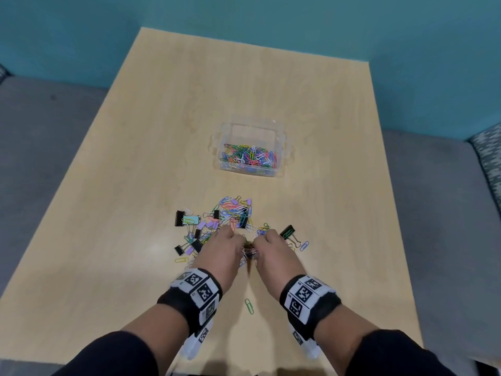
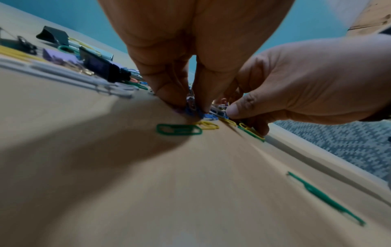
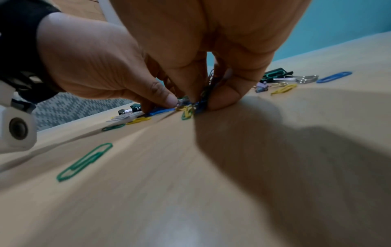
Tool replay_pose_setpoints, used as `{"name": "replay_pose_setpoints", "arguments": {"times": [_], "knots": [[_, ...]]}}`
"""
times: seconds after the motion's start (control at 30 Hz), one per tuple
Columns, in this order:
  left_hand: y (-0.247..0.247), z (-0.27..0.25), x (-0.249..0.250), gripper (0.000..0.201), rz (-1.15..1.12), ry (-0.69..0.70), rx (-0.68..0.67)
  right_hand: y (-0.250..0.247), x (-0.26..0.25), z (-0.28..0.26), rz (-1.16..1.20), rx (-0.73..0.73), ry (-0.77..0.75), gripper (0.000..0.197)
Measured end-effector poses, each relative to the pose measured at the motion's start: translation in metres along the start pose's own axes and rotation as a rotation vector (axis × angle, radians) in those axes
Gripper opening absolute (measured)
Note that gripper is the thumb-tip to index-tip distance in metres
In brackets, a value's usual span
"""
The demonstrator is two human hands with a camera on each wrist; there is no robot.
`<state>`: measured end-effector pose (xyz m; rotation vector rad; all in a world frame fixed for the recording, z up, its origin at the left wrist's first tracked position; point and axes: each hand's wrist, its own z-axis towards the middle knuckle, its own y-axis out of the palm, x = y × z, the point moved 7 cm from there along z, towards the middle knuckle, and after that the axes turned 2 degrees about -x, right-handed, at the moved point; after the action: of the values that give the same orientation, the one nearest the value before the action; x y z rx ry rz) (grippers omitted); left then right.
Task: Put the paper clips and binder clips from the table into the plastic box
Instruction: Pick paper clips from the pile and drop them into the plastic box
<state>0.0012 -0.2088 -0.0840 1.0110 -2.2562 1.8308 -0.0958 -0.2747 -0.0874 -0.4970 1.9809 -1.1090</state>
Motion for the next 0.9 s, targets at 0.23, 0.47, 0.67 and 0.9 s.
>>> {"name": "replay_pose_setpoints", "arguments": {"times": [0.23,0.47,0.67,0.9], "knots": [[-0.004,-0.004,-0.002,0.01,-0.055,-0.034,-0.004,-0.007,0.005,-0.005,0.042,-0.054,0.031,0.007],[-0.006,-0.006,-0.007,0.02,-0.185,-0.103,-0.093,-0.02,0.011,-0.009,0.227,-0.085,0.084,0.006],[-0.036,-0.002,-0.006,0.017,-0.551,-0.193,-0.235,-0.035,0.01,-0.006,0.436,-0.38,0.162,0.012],[-0.13,0.091,-0.019,0.017,-0.752,-0.218,0.07,-0.128,0.011,0.089,0.659,-0.075,0.148,0.014]]}}
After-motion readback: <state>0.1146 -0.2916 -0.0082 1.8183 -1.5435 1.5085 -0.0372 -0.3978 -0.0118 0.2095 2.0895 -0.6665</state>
